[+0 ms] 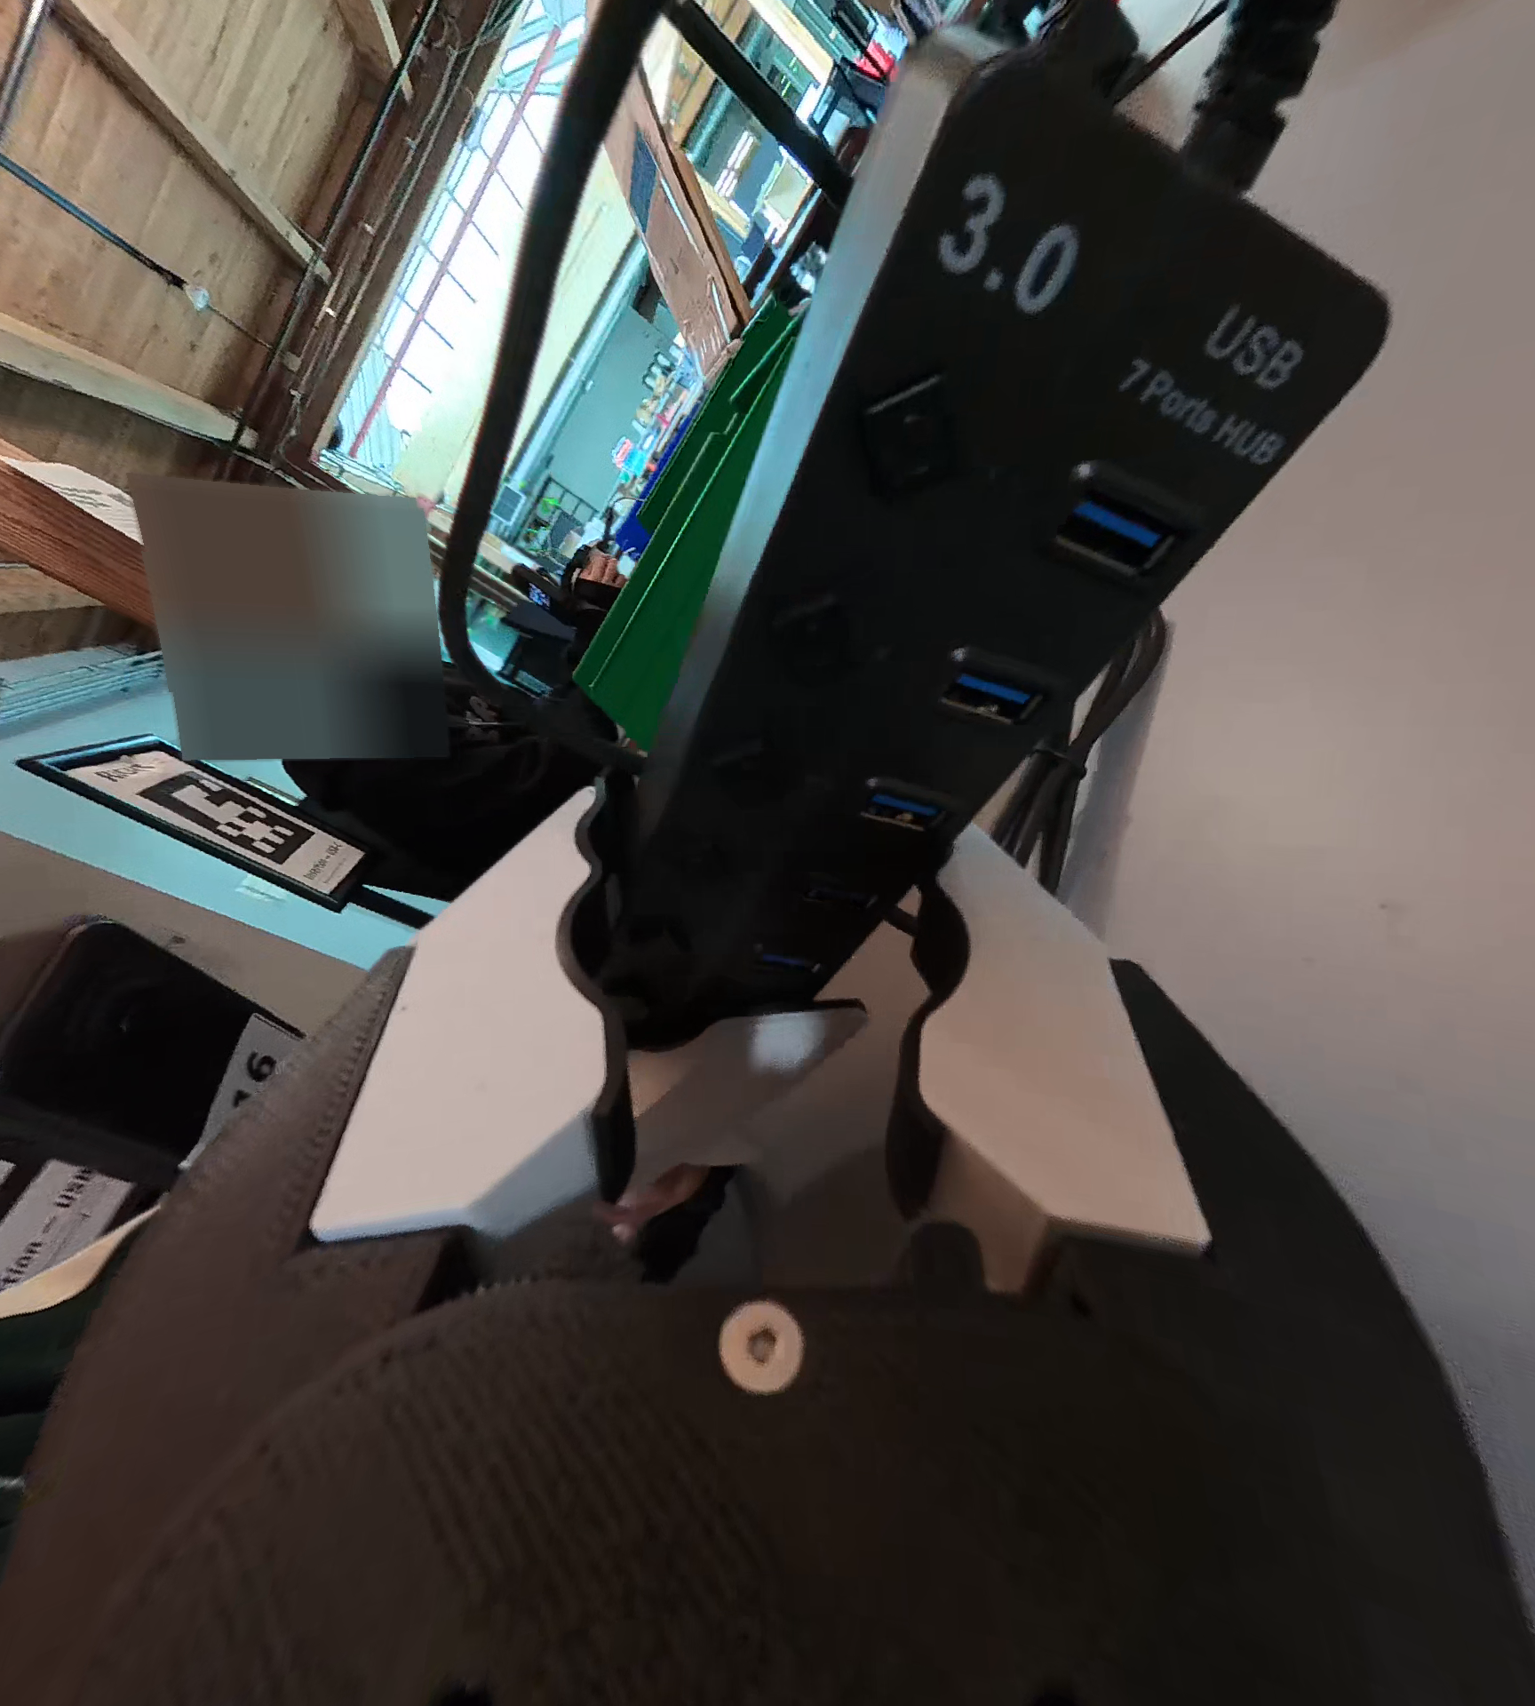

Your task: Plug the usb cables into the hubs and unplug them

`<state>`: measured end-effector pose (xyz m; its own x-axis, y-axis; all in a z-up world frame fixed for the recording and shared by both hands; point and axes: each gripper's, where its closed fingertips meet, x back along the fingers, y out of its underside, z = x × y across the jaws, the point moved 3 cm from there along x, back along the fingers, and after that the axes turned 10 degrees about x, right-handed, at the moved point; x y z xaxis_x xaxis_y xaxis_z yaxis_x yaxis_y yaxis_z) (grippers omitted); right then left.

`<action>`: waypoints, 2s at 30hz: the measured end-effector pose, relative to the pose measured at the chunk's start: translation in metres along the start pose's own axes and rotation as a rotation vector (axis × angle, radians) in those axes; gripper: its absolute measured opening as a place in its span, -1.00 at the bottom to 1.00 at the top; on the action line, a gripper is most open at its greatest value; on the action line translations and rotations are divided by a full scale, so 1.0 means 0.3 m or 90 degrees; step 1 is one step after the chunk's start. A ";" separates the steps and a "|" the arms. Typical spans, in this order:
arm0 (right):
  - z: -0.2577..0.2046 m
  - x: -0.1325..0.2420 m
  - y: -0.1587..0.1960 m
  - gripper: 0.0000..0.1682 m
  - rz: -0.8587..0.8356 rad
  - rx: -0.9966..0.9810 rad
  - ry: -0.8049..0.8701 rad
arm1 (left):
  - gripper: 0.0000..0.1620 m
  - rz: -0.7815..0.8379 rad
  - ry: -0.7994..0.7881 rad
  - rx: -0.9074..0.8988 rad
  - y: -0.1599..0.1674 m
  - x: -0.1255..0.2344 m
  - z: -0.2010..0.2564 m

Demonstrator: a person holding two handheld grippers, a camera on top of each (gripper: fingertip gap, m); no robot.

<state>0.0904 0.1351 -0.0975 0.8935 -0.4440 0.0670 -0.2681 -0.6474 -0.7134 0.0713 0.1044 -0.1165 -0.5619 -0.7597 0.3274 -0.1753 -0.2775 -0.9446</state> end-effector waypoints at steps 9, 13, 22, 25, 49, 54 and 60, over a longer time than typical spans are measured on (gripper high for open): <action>0.002 0.012 -0.023 -0.29 0.002 -0.030 -0.053 | -0.49 0.055 0.089 0.029 -0.041 0.024 0.019; -0.010 0.026 -0.049 -0.30 0.005 0.010 -0.061 | -0.31 0.060 0.224 0.162 -0.059 0.042 0.042; -0.030 0.039 -0.071 -0.31 -0.016 0.052 -0.099 | -0.16 0.106 0.375 0.413 -0.127 0.082 -0.047; -0.060 0.027 -0.049 -0.32 -0.058 0.067 -0.144 | 0.07 0.136 0.399 0.463 -0.150 0.097 -0.100; -0.128 -0.019 0.106 -0.31 -0.229 0.194 -0.188 | -0.21 0.018 0.535 0.542 -0.097 0.072 -0.047; -0.106 -0.019 0.086 -0.31 -0.207 0.187 -0.173 | -0.22 0.040 0.481 0.568 -0.094 0.056 -0.099; -0.055 -0.011 0.050 -0.32 -0.175 0.213 -0.104 | 0.05 0.022 0.374 0.554 -0.059 0.020 -0.141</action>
<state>0.0775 0.1166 -0.0968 0.9673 -0.1637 0.1937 0.0934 -0.4801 -0.8722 0.0369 0.1296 -0.0987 -0.9001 -0.4352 0.0189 0.3587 -0.7651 -0.5348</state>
